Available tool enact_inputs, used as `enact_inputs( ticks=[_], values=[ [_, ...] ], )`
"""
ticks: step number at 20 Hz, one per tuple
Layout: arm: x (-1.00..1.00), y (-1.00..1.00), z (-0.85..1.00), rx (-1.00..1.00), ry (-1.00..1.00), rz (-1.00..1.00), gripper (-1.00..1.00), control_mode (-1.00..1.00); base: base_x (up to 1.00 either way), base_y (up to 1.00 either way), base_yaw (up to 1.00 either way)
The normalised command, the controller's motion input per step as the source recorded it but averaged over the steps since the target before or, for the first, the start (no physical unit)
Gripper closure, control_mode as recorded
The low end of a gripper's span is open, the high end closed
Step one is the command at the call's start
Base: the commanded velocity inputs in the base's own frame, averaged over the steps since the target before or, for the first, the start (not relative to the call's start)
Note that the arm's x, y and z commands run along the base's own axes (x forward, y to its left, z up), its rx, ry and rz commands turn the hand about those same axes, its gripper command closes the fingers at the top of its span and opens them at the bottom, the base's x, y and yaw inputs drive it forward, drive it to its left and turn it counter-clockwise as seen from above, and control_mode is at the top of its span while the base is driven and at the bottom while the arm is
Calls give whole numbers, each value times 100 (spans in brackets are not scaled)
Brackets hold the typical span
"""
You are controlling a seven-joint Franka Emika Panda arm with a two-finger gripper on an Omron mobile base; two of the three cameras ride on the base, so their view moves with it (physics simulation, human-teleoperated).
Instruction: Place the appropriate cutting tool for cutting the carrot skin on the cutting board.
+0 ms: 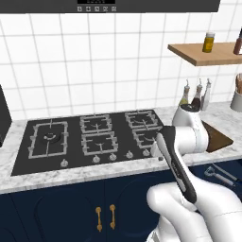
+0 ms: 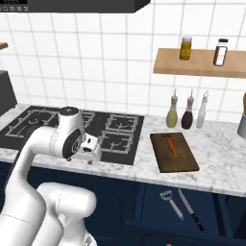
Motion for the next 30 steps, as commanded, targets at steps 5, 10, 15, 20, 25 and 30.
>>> enact_inputs(
  ticks=[5, 10, 15, 20, 25, 30],
  values=[
    [0, -40, -16, 0, -2, 4, -100, -100, 0, 0, 0],
    [0, -60, -12, 0, 0, 6, -100, -100, 0, 0, 0],
    [0, -64, -15, 0, 0, 7, -100, -100, 0, 0, 0],
    [7, -73, -13, 0, -3, 10, -100, -100, 0, 0, 0],
    [11, -76, -6, 0, -2, 10, -100, -100, 0, 0, 0],
    [14, -77, -1, 0, 0, 8, -100, -100, 0, 0, 0]
  ],
)
